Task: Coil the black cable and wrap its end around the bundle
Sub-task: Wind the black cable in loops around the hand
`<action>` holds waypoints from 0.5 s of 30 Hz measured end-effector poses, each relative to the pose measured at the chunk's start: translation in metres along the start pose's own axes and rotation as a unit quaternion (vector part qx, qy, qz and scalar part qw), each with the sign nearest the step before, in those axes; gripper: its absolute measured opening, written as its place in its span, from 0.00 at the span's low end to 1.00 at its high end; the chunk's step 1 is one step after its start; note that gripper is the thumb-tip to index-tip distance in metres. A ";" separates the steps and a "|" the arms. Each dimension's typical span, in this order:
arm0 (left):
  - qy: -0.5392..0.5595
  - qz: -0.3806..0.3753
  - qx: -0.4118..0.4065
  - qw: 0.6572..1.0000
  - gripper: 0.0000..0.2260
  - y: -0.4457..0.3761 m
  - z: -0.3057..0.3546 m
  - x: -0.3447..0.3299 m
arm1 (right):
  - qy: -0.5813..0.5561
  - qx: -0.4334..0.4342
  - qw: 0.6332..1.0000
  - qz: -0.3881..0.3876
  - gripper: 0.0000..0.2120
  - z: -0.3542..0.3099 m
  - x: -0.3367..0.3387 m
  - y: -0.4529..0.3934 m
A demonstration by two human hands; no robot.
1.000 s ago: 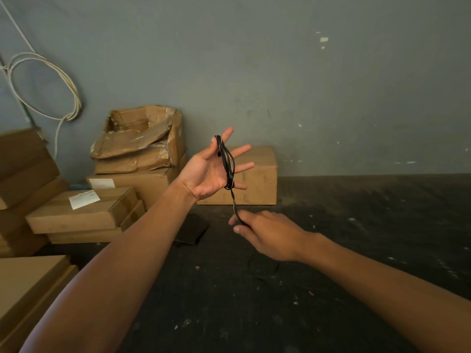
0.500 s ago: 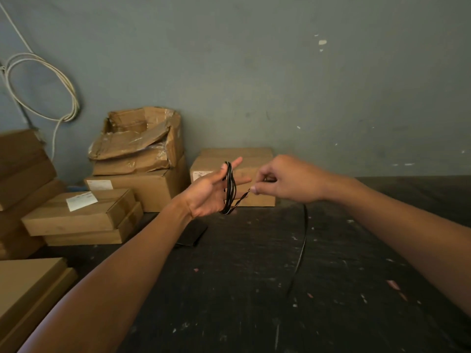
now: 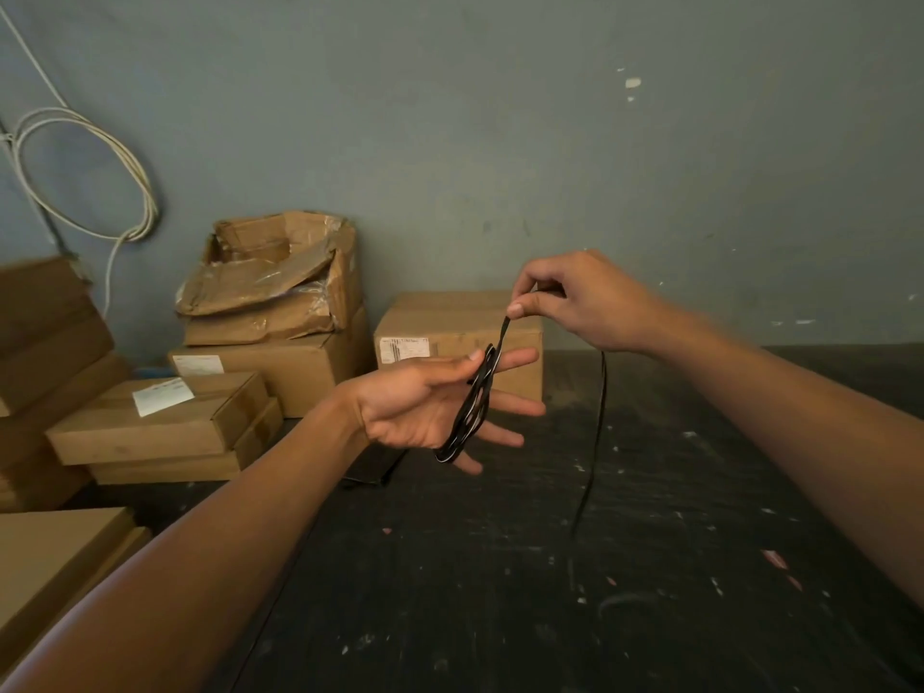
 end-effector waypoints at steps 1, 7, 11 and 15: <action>0.006 -0.017 -0.007 1.000 0.25 0.002 0.001 -0.002 | -0.010 0.001 1.000 0.008 0.06 0.003 -0.003 0.002; 0.033 -0.088 -0.083 0.992 0.25 0.007 0.014 -0.011 | -0.135 0.019 0.988 0.076 0.10 0.019 -0.043 0.018; 0.053 -0.106 -0.127 0.985 0.23 0.004 0.023 -0.015 | -0.310 0.002 0.949 0.056 0.13 0.017 -0.083 0.031; 0.061 -0.085 -0.168 0.980 0.23 0.000 0.030 -0.012 | -0.447 -0.017 0.891 0.074 0.11 0.004 -0.122 0.039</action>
Point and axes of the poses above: each hand's wrist, its own y-axis away from the middle knuckle, its own x-axis out of the back of the hand, z = x × y, the point moved 2 cm from there along -y, towards the middle knuckle, and after that the axes turned 11 degrees about x, right-handed, at the moved point
